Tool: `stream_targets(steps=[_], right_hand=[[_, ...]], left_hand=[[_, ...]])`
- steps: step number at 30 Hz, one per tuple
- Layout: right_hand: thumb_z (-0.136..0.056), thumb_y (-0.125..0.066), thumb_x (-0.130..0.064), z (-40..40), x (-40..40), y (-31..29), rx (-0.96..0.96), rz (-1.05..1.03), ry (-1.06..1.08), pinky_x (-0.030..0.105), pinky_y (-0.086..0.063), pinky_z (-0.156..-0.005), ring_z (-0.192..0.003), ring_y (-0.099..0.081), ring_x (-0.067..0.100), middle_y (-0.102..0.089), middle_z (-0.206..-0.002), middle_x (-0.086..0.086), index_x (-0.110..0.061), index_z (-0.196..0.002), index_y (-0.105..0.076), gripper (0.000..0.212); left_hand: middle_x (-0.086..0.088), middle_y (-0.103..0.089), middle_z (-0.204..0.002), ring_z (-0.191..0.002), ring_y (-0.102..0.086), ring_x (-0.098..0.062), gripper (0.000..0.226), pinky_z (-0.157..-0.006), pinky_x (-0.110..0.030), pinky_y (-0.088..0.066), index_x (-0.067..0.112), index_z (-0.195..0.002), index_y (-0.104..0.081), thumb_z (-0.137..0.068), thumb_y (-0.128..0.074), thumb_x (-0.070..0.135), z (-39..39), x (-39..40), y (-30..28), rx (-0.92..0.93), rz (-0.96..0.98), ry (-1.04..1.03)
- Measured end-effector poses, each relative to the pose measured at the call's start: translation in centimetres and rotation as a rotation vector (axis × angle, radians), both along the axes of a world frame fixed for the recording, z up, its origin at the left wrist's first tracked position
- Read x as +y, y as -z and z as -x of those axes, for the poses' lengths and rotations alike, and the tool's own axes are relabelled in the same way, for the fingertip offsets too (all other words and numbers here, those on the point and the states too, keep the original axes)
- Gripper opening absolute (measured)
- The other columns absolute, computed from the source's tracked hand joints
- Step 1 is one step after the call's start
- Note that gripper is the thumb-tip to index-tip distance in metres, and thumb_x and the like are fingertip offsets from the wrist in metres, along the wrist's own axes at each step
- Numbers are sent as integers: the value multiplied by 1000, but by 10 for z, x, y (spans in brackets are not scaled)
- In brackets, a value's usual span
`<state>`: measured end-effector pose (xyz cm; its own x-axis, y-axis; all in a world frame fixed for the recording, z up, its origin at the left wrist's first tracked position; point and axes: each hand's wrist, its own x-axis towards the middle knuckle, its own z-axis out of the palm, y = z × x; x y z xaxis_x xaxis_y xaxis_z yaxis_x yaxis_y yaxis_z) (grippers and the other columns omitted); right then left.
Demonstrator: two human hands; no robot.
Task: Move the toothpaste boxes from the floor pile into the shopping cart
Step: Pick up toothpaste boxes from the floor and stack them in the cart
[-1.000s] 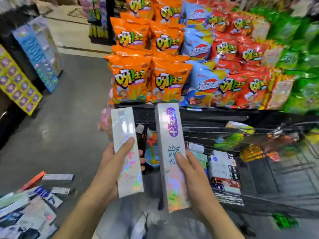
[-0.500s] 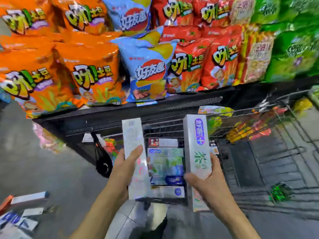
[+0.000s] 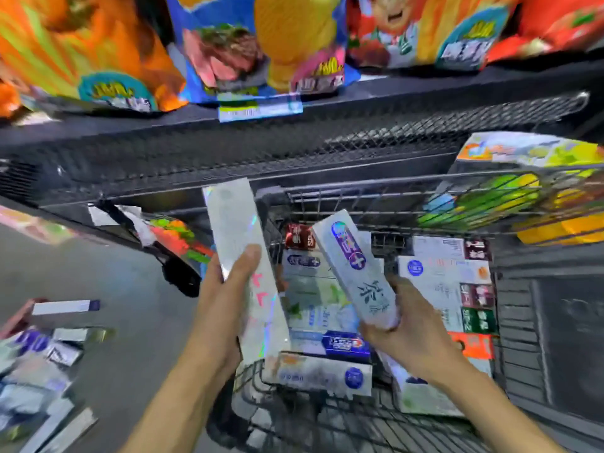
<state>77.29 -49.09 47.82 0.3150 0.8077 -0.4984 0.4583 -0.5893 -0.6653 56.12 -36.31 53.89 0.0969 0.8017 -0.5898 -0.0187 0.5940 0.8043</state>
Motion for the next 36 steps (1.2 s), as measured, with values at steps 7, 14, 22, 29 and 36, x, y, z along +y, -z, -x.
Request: stream_targets(steps=[7,14,22,29,36], right_hand=[[-71,-70,-58,-8,38,90,-376,18,-463,28,-35,-75,-111,-57,25,-51,-128,-5,-29,-145,-45,84],[-66,-84,-32,-32,70,142,-417,-102,-524,47,-53,-89,-106,-58,39,-63,-120,12,-11,-133,-59,75],[-66,-89,-34,-45,77,152,-638,-278,-371,49,-49,-79,-91,-53,39,-57,-107,17,-16,-109,-61,55],[-77,-81,-50,-61,56,161,-566,-259,-285,45,-46,-93,-111,-55,35,-59,-122,13,-12,-124,-60,64],[-75,-82,-44,-62,49,164,-437,-229,-171,40,-46,-87,-107,-52,30,-58,-115,8,-11,-126,-58,65]], left_hand=[[1,-69,-76,-63,-65,-16,36,-55,-31,-57,20,-111,-68,-81,-68,38,6,5,44,-57,48,-79],[-5,-68,-76,-60,-64,-19,21,-53,-32,-57,19,-104,-67,-85,-67,30,3,0,50,-81,67,-59],[-8,-77,-99,-79,-72,-24,30,-74,-46,-63,17,-118,-63,-89,-66,25,-7,-6,55,-8,25,57],[6,-76,-102,-94,-73,-18,23,-80,-38,-55,26,-111,-59,-90,-63,35,-15,-16,75,80,-18,247],[16,-63,-91,-81,-58,-6,27,-73,-31,-46,35,-107,-49,-89,-63,50,-20,-11,115,524,-441,687]])
